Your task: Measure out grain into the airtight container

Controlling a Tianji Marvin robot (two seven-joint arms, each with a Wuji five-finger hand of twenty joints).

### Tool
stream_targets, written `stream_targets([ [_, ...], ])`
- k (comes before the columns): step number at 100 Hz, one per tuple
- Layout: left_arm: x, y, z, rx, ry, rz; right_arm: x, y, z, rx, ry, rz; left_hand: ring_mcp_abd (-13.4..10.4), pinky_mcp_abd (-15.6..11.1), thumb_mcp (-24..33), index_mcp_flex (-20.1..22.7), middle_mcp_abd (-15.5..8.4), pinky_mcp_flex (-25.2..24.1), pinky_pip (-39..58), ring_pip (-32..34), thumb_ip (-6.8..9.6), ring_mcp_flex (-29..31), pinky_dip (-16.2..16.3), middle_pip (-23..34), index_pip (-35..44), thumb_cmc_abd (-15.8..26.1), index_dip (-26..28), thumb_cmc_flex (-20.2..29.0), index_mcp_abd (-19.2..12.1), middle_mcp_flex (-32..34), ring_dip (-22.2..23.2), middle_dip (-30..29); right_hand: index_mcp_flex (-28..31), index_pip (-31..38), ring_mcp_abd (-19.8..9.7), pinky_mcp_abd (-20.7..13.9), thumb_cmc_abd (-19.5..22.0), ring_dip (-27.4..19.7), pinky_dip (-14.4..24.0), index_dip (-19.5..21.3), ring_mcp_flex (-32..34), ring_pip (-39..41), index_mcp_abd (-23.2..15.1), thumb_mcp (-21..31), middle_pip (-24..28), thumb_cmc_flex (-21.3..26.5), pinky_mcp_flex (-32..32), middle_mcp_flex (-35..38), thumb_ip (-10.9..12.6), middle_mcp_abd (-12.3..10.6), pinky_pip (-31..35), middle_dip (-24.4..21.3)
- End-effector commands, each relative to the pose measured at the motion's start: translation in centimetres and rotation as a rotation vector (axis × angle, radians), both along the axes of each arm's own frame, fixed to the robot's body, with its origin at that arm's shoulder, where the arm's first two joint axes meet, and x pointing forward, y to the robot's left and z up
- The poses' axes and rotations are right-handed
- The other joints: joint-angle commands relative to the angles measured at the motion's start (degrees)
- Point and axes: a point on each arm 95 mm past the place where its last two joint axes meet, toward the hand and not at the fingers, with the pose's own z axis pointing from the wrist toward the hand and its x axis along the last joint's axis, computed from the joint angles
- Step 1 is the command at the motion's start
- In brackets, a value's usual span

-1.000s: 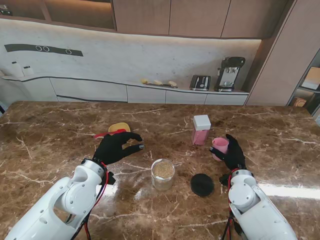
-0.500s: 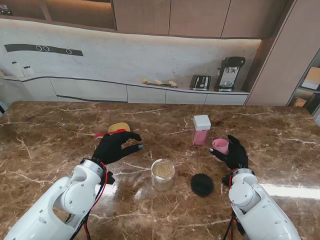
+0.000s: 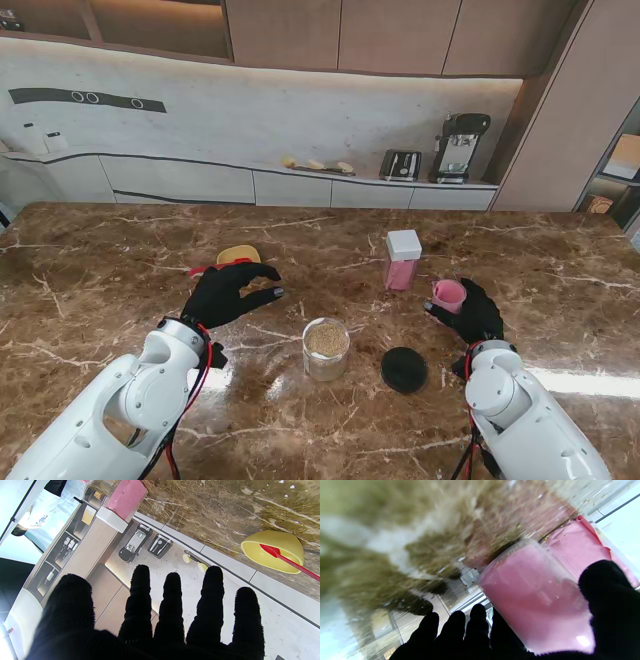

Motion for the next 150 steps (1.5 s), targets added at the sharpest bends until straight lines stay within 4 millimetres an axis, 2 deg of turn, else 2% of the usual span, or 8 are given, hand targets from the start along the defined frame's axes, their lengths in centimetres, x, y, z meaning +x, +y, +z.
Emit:
stream_targets([
  [1,-0.2,0.0,-0.1,0.001,-0.001,-0.002,-2.0,-0.6,-2.6,-0.01,0.081,-0.003,-2.5,1.4,-2.0,0.4,-0.3,-1.0,-0.4,-1.1,1.58,-1.9,0.8,-1.1,-0.9,2.4,0.1,-0.4,0.0,-2.1,-0.2,-0.4,-2.4,-1.5,-0.2,2.2,1.4,1.5,2.5,0.4,-1.3,-0.3,0.3,0.5,-0.8,3.3,-0.8,-1.5,4.6,0.4,2.6,0.9],
  [29,-0.2,0.1,-0.1,0.003,-0.001,-0.001,-2.1,-0.7,-2.2,0.001,0.042,0.009,-2.4,1.6,-2.0,0.0,-0.2,-1.1,-0.6,-1.2,1.68,-2.1,0.8,-1.2,-1.3,2.3,-0.1,-0.8,0.3,-2.2,-0.2,-0.4,-11.7,-6.8,0.8,3.0,-2.2,3.9,4.7,0.4,-1.4,0.4,4.7,-2.9,-0.4,3.9,-1.7,-1.6,5.6,1.4,4.8,1.1],
  [91,-0.3,0.1,-0.3,0.006,0.009,-0.001,-2.6,-1.0,-0.6,0.048,-0.049,0.034,-2.7,1.6,-2.1,-0.8,-0.3,-1.6,-1.4,-1.7,1.81,-2.5,0.6,-1.5,-2.2,2.2,-0.5,-1.4,0.4,-2.5,-0.6,-0.6,-16.6,-12.8,3.5,3.0,-4.2,6.5,5.1,1.0,-1.8,0.2,7.1,-3.2,-2.1,1.6,-2.0,-1.9,5.5,3.2,5.0,0.5],
  [111,-0.3,0.3,-0.3,0.006,0.01,0.001,-2.7,-1.3,1.6,0.032,-0.121,0.053,-3.3,1.5,-2.1,-0.9,-0.7,-0.8,-1.0,-2.3,1.84,-2.3,0.8,-2.0,-2.7,1.9,-0.9,-1.5,0.4,-3.1,-1.1,-0.9,-16.4,-14.1,3.7,2.5,-3.9,4.5,3.1,1.8,-1.8,-0.7,6.8,-2.9,-3.1,0.9,-1.4,-2.1,5.4,3.1,3.0,0.6],
  [125,-0.2,0.3,-0.2,0.003,0.001,-0.006,-2.9,-1.9,4.0,-0.036,-0.164,0.1,-4.6,0.9,-1.9,0.1,-2.2,1.2,1.1,-4.7,1.88,-1.7,1.9,-5.3,-7.3,1.9,-6.2,-1.3,0.6,-4.4,-4.9,-6.0,-16.1,-14.5,4.1,2.6,-2.9,3.8,2.4,1.9,-1.8,-0.6,6.6,-2.9,-3.2,0.6,-1.1,-2.0,5.5,3.2,2.3,0.5],
  [135,-0.1,0.2,-0.2,-0.005,-0.002,-0.015,-2.7,-2.1,6.2,-0.084,-0.207,0.135,-6.1,-1.5,-1.9,-0.3,-2.3,2.5,1.7,-6.6,1.93,-2.2,1.2,-6.2,-10.6,1.7,-10.9,-1.3,0.9,-4.8,-8.3,-8.7,-15.7,-14.6,4.3,2.9,-2.6,4.1,2.5,2.0,-1.6,-0.1,6.6,-2.8,-3.0,1.1,-0.9,-1.8,5.5,3.4,2.6,0.4],
  [139,0.0,0.1,-0.2,-0.01,-0.003,-0.016,-2.6,-2.0,7.3,-0.099,-0.22,0.152,-7.2,-3.2,-1.9,-0.7,-2.4,3.0,1.4,-7.9,1.95,-2.9,0.2,-6.5,-11.7,1.6,-12.4,-1.2,1.3,-4.8,-10.1,-9.6,-15.4,-15.0,4.6,3.1,-2.7,5.5,4.1,2.2,-2.0,0.7,6.8,-3.2,-2.4,1.9,-1.4,-1.8,5.5,3.6,4.2,0.2],
  [150,0.1,-0.1,-0.3,-0.025,0.0,-0.014,-2.1,-1.7,10.1,-0.146,-0.242,0.211,-8.5,-5.2,-1.5,-2.8,-3.0,3.5,1.1,-8.8,2.23,-3.3,-2.2,-7.0,-15.0,0.1,-15.9,0.0,1.9,-4.9,-12.7,-11.4,-13.8,-15.0,6.7,4.6,-3.4,7.8,14.7,3.0,2.0,3.0,7.2,-3.3,-0.6,5.0,-3.7,-0.4,5.7,4.7,14.7,-0.1],
])
